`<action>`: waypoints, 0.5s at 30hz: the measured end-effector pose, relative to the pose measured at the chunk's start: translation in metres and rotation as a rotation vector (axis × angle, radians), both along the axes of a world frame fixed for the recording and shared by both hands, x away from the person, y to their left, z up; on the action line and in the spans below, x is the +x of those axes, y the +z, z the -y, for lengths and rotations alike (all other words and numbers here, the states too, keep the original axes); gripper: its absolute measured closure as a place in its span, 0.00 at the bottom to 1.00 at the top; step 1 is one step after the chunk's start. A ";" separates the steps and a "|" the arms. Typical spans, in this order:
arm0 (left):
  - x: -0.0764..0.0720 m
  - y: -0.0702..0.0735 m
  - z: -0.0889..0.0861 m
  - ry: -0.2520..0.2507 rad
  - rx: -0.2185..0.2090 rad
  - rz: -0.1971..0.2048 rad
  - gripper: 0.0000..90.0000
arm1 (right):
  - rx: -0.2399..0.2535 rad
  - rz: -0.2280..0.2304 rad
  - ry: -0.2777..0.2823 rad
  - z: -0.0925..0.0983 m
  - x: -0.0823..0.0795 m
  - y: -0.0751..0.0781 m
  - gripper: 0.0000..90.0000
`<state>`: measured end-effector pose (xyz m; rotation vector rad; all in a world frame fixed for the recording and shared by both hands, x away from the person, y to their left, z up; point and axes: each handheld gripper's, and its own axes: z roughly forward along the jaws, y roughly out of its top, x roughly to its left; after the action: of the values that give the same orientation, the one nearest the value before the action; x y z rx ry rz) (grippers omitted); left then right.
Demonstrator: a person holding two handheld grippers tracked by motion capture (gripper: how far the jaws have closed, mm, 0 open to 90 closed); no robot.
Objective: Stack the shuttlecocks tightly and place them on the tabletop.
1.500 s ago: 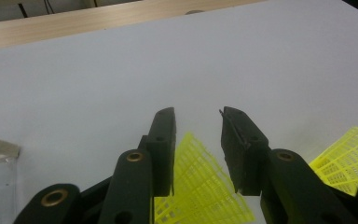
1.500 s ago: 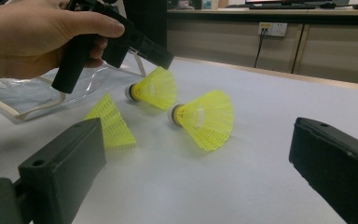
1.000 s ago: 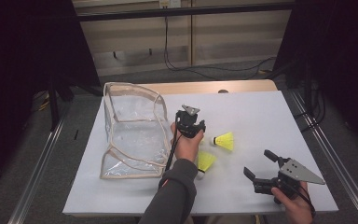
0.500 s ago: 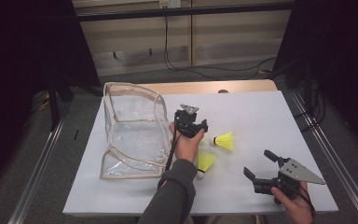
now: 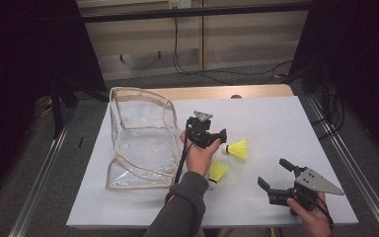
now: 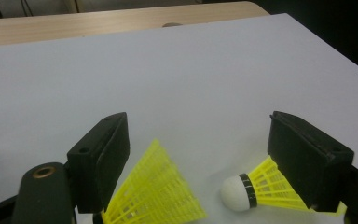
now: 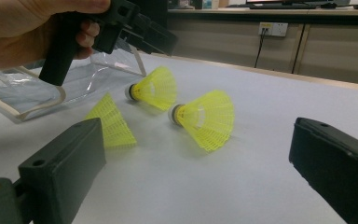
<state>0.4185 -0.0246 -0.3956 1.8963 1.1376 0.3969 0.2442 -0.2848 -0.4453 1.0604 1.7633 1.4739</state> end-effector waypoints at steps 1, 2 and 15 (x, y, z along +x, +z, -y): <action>-0.001 -0.001 0.000 -0.001 -0.008 -0.003 0.22 | 0.000 0.001 -0.001 0.000 0.000 0.000 0.03; -0.002 -0.001 0.000 -0.008 -0.009 -0.009 0.20 | 0.000 0.001 0.000 0.000 0.000 0.000 0.03; -0.015 -0.001 0.000 -0.079 -0.045 -0.027 0.15 | -0.001 -0.001 0.000 0.000 0.000 0.000 0.03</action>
<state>0.4031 -0.0248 -0.3963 1.9062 1.0772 0.3003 0.2443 -0.2847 -0.4454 1.0613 1.7644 1.4724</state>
